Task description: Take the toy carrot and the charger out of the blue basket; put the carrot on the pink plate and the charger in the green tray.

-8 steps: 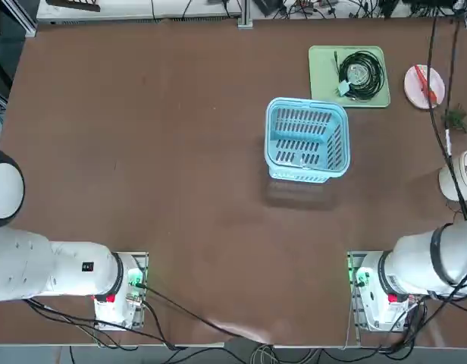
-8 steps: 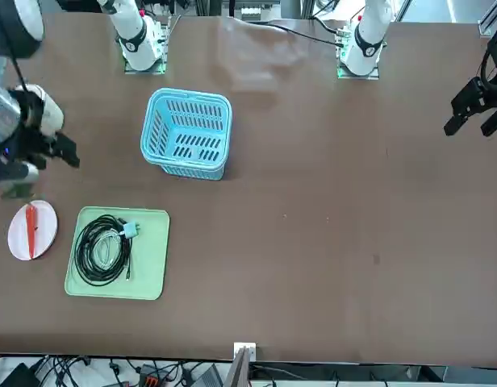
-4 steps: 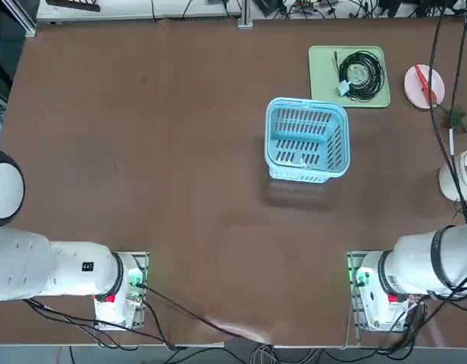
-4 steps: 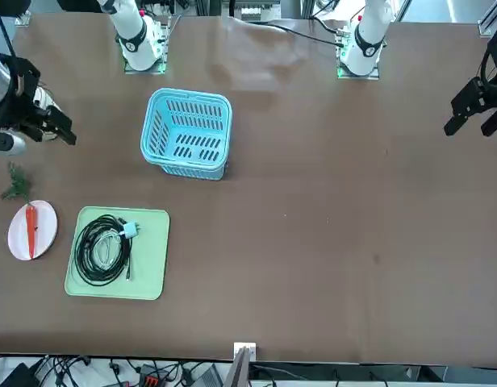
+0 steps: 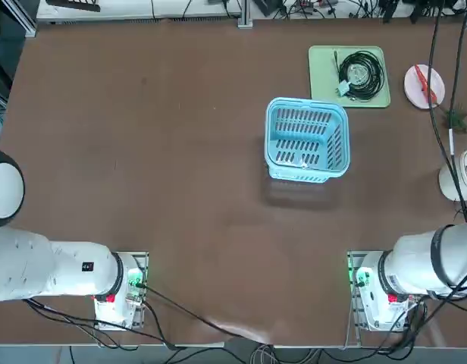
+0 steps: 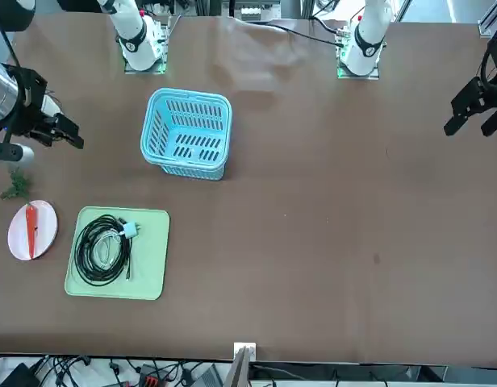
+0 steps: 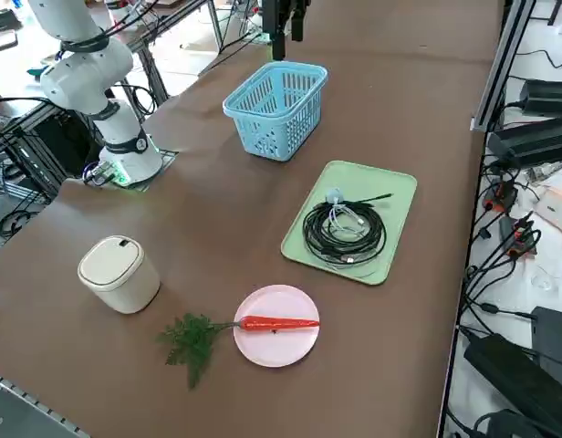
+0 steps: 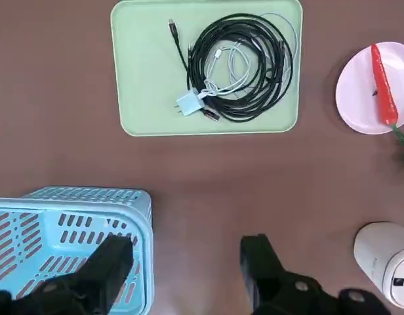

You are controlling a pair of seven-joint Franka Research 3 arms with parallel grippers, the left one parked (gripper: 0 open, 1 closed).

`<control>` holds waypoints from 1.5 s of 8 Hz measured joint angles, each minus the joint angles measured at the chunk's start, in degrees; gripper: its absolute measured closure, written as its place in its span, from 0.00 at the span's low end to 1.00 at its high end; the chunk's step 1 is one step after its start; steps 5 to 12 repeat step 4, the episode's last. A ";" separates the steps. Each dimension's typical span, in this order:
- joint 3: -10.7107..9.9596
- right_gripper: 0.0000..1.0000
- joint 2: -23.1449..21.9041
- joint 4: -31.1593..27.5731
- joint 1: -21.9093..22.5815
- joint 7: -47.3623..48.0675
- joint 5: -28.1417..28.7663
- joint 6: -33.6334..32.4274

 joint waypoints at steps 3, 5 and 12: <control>-0.21 0.00 0.00 0.00 -0.43 -0.06 0.01 0.00; -0.21 0.00 0.00 0.00 -0.43 -0.06 0.01 0.00; -0.21 0.00 0.00 0.00 -0.43 -0.06 0.01 0.00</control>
